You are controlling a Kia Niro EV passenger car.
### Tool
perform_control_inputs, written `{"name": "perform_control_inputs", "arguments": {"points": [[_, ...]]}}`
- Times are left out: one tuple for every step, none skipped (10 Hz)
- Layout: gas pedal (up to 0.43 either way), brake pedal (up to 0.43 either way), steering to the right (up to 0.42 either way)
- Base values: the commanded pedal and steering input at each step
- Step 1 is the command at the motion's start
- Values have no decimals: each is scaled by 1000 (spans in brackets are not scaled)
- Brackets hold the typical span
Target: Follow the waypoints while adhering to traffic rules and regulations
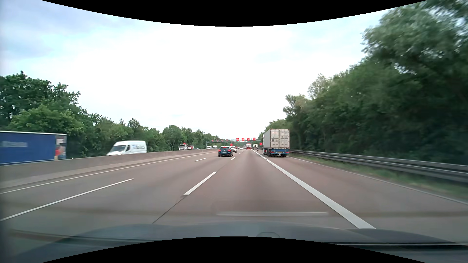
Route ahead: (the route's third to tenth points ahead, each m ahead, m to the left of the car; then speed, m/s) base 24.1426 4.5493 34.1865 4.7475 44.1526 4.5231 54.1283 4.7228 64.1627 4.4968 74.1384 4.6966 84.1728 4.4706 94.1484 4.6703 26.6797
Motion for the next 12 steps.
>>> {"name": "perform_control_inputs", "arguments": {"points": [[177, 0, -4], [177, 0, -4], [177, 0, -4], [177, 0, -4], [177, 0, -4], [177, 0, -4], [177, 0, -4], [177, 0, -4], [177, 0, -4], [177, 0, -4], [177, 0, -4], [177, 0, -4]]}}
